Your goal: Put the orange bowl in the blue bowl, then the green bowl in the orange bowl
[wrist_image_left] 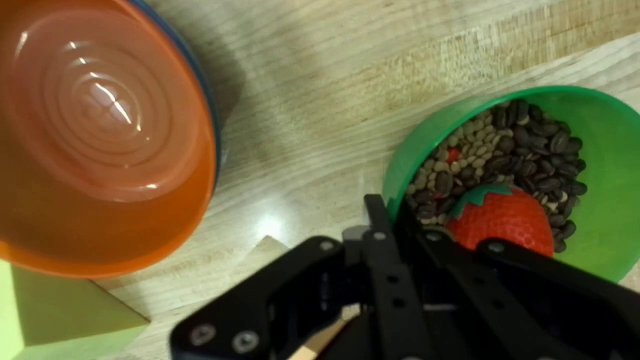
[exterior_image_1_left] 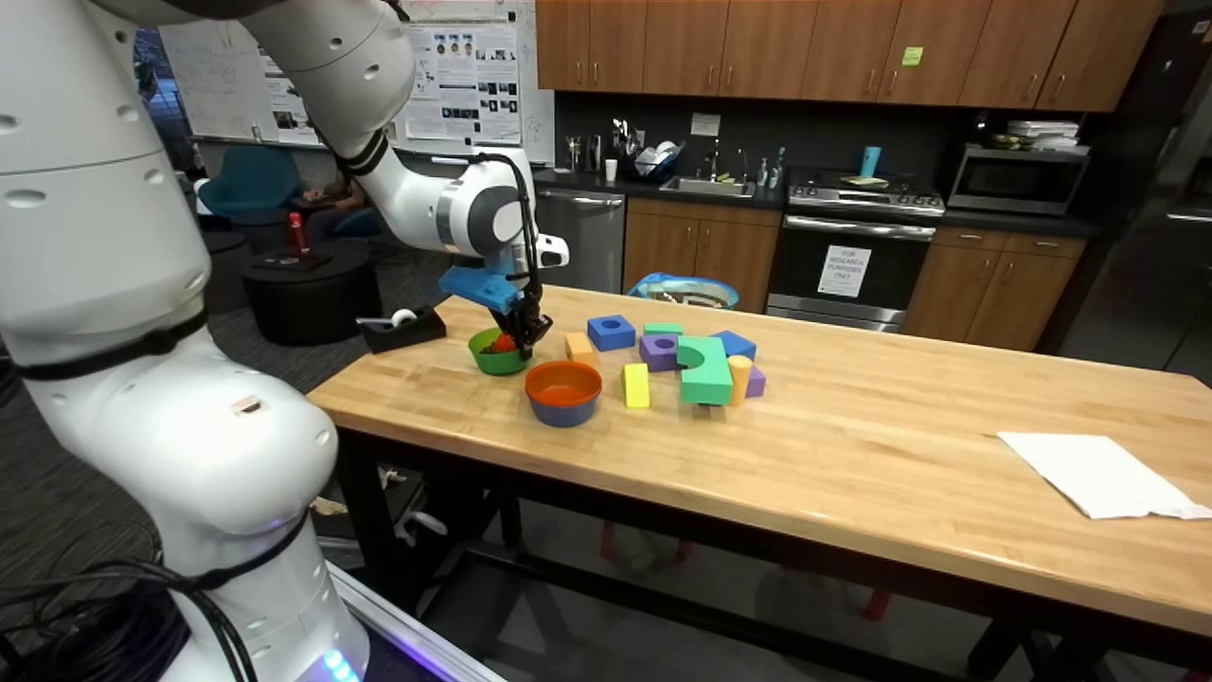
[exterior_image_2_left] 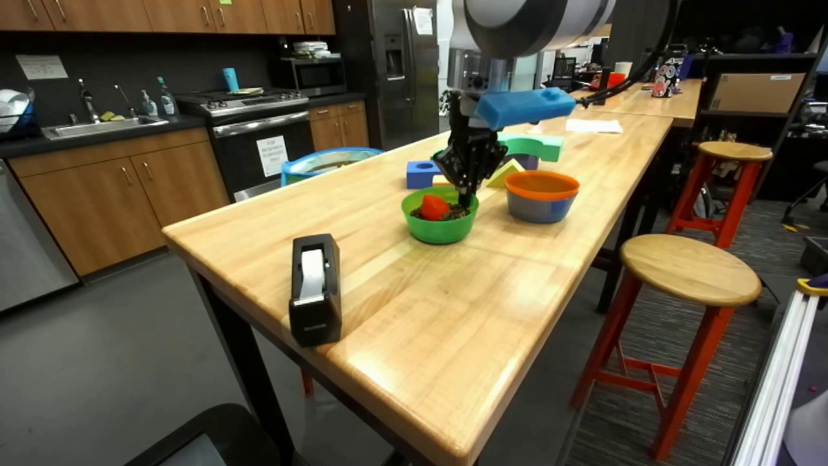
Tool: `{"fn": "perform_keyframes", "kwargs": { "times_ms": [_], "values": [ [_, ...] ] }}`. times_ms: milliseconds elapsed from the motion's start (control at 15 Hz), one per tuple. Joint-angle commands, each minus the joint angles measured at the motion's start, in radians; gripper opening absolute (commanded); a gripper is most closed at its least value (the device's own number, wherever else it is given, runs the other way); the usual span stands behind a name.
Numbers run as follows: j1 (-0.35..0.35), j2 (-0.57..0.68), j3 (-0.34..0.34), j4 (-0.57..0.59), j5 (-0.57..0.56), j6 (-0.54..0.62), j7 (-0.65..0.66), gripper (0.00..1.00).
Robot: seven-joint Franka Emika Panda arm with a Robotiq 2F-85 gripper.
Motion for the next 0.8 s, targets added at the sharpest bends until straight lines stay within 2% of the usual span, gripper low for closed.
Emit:
{"fn": "perform_keyframes", "kwargs": {
  "times_ms": [0,333,733],
  "values": [
    [-0.003,0.003,-0.011,0.015,-0.008,-0.022,0.009,0.01],
    [-0.010,-0.023,-0.035,0.036,0.044,-0.054,-0.045,0.01],
    [-0.027,-0.053,-0.075,0.056,0.161,-0.081,-0.144,0.01]
  ]
}}
